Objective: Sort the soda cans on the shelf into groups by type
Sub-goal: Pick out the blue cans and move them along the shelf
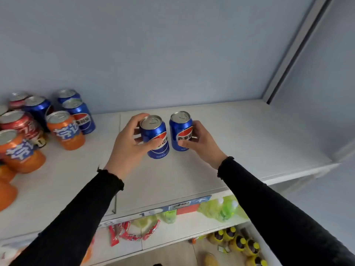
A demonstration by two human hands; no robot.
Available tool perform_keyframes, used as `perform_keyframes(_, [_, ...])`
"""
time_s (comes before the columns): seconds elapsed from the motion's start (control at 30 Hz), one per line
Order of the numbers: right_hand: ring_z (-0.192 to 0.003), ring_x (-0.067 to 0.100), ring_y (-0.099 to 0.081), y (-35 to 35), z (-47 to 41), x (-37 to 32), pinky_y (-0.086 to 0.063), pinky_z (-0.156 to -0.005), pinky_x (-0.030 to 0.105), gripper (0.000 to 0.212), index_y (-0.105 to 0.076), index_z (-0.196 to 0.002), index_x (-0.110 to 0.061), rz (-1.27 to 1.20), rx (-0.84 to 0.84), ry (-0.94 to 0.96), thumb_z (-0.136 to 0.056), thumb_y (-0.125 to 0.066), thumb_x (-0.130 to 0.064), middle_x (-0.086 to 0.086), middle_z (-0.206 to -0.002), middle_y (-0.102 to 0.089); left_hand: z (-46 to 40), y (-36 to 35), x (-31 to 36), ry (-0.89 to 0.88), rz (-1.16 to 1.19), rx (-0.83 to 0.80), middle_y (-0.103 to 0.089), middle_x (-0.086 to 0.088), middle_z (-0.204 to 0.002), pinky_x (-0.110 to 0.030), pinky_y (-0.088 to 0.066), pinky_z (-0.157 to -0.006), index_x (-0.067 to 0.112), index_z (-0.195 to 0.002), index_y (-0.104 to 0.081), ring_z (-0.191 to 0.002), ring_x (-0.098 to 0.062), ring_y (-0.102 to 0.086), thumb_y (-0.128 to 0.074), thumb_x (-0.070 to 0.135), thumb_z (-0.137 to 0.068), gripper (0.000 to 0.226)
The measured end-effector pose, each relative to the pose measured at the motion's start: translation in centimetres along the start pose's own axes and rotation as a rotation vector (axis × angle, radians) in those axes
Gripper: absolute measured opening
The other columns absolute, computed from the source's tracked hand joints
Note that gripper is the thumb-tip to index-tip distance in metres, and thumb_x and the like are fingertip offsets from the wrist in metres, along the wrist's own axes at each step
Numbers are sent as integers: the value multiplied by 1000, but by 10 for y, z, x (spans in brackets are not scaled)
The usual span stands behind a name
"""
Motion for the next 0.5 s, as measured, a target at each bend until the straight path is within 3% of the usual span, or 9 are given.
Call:
perform_keyframes(0.13, [-109,20,-66,108,15,16,-56,-92,33,58,-52,-132,-15,11,159,-21,-82,-81,-15,3,-121,-67,-36,-93,18,-31,22,-139,-63,10,-126,-17,-54,-84,26,-131,-57,-111,-10,-62,-88,21,-74,65])
perform_keyframes(0.23, [-106,15,-65,185,19,31,-55,-85,24,54,-56,-129,-17,39,234,-23,-82,-81,-16,0,-116,-69,-64,-164,30,-43,30,-210,-65,11,-123,-14,-52,-82,27,-130,-59,-108,-8,-63,-89,21,-73,65])
perform_keyframes(0.5, [-112,12,-60,326,-14,73,-47,-85,17,56,-52,-135,-16,80,286,-21,-85,-77,-15,1,-124,-65,-146,-308,42,-77,-74,-271,-64,12,-123,-35,-50,-101,29,-129,-56,-116,-14,-60,-88,26,-74,63])
Point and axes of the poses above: each hand's wrist, its own z-axis away from the middle knuckle, its own y-axis out of the back of the hand, x = y × z, the point moved 4 cm from there along -z, towards the middle knuckle
